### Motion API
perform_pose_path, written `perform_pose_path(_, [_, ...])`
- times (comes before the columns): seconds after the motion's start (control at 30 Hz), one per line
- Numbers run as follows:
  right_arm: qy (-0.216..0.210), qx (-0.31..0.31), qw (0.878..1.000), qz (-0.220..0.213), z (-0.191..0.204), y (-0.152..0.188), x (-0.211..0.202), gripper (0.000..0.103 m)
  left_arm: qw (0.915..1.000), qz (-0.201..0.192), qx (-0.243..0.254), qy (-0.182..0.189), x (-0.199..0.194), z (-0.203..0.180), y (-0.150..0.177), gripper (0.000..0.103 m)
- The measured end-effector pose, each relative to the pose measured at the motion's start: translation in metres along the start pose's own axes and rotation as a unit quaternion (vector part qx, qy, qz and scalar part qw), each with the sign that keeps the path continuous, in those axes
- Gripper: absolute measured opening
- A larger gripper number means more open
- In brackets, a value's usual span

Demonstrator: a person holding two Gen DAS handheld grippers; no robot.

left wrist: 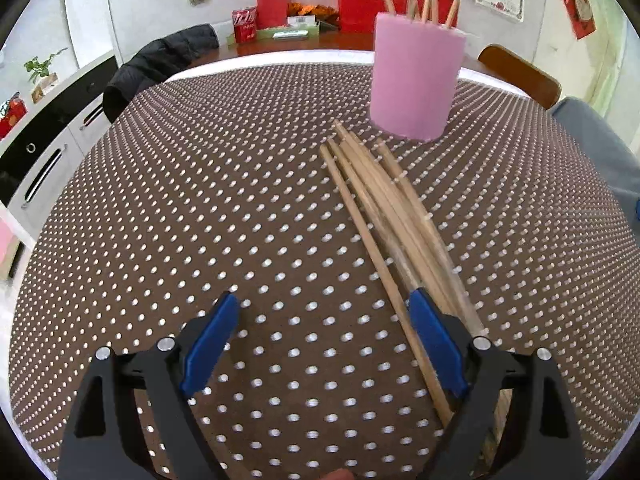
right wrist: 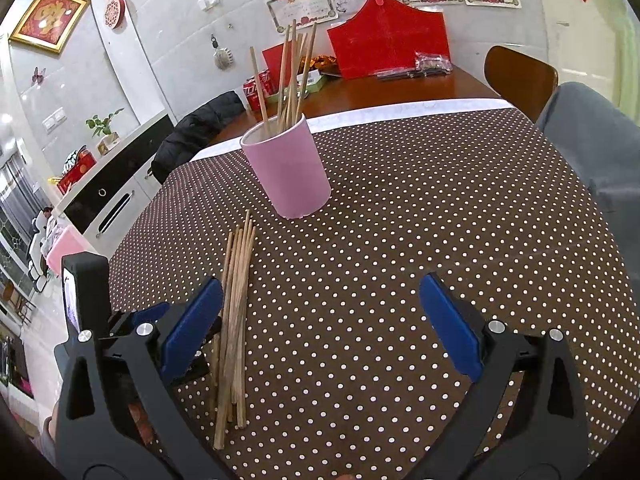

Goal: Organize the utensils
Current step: 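Move both open grippers back down to the chopstick pile, then close the left gripper on a chopstick while the right gripper grasps another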

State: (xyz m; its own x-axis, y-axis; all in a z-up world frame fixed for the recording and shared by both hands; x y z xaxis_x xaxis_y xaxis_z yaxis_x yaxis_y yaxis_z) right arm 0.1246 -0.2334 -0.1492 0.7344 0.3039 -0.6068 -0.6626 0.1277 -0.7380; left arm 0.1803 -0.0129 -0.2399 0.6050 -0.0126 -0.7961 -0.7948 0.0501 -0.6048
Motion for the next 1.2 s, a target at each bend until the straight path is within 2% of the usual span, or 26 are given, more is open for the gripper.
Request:
perform_pose_path(0.27, [-0.010,-0.015,1.000,0.023,0.009,0.005,0.010,0.097,0.9999,-0.002,0.011,0.006,-0.002,0.005,0.000,0.086])
perform_pose_path(0.4, [-0.021,-0.053,0.995,0.076,0.023,0.017,0.030,0.097,0.9998,-0.003,0.018,0.011,-0.001,0.022,0.000,0.086])
perform_pose_path(0.53, [-0.032,-0.058,0.992,0.105,0.032,0.022,0.054,0.096,0.9999,-0.001,0.011,0.008,-0.002,0.038,0.003,0.086])
perform_pose_path(0.6, [-0.042,-0.062,0.991,0.114,0.041,0.021,0.066,0.087,0.9999,-0.001,0.009,0.008,-0.002,0.042,0.003,0.086])
perform_pose_path(0.67, [-0.050,-0.071,0.988,0.126,0.052,0.020,0.077,0.066,0.9999,-0.004,0.013,0.008,-0.001,0.043,0.003,0.086])
perform_pose_path(0.77, [-0.057,-0.085,0.984,0.148,0.066,0.018,0.095,0.045,0.9998,-0.008,0.013,0.008,-0.001,0.044,0.004,0.086])
perform_pose_path(0.8, [-0.061,-0.086,0.982,0.157,0.069,0.019,0.102,0.043,0.9998,-0.009,0.013,0.009,-0.001,0.044,0.004,0.086])
perform_pose_path(0.87, [-0.066,-0.088,0.979,0.171,0.074,0.021,0.111,0.034,0.9998,-0.009,0.014,0.010,0.000,0.044,0.004,0.086])
perform_pose_path(0.9, [-0.067,-0.089,0.978,0.174,0.076,0.021,0.114,0.033,0.9998,-0.010,0.014,0.010,0.000,0.044,0.004,0.086])
perform_pose_path(0.97, [-0.072,-0.092,0.977,0.177,0.079,0.021,0.117,0.022,0.9998,-0.010,0.015,0.011,0.000,0.044,0.004,0.086])
perform_pose_path(1.07, [-0.076,-0.099,0.976,0.180,0.084,0.021,0.119,0.013,0.9998,-0.011,0.015,0.011,0.000,0.044,0.004,0.086])
perform_pose_path(1.2, [-0.078,-0.103,0.975,0.181,0.082,0.022,0.116,0.010,0.9997,-0.010,0.017,0.012,0.000,0.045,0.003,0.086])
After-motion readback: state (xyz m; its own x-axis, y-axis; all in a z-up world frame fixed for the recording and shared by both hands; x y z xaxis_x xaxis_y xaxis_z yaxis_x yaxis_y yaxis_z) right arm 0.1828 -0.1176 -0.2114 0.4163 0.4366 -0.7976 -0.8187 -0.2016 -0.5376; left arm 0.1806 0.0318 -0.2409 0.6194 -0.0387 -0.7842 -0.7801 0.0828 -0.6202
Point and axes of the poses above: each gripper's, at about its wrist camera, not at the fingertips, and x roughly the way its jaws point, z to its left, y to its underside, the point moved 3 cm from there along x, roughly the way its jaws point, and after that the axes turned 1 degree about -z, right-handed, at the moved point
